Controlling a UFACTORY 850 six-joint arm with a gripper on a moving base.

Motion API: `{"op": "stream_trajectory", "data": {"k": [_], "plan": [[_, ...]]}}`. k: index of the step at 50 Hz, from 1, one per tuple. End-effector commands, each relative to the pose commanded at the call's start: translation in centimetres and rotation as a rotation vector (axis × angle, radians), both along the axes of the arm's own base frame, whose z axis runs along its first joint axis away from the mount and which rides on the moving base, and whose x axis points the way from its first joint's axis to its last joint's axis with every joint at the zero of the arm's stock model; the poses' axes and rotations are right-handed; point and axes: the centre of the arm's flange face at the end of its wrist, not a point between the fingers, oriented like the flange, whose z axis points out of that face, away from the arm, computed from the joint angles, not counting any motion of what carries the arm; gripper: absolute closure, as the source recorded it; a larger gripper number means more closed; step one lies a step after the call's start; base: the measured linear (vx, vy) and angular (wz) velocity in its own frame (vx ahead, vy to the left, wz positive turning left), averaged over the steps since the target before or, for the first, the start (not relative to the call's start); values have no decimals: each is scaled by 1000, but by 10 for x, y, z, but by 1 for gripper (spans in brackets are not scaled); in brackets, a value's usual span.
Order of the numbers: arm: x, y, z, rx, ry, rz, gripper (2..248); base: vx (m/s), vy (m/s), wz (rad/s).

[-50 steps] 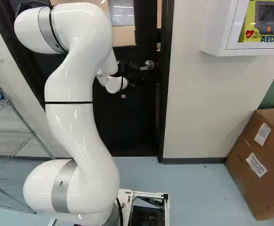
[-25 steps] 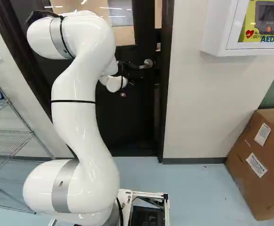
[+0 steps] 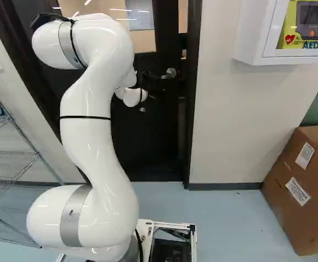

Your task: Open the door and move inside

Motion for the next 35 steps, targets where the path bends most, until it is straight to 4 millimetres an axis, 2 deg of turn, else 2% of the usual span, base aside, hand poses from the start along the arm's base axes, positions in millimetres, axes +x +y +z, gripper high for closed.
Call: {"op": "stream_trajectory", "data": {"k": [13, 35], "plan": [[-25, 4, 4, -20, 21, 36, 3, 0, 0, 0], [-69, 22, 8, -130, 91, 242, 3, 0, 0, 0]]}}
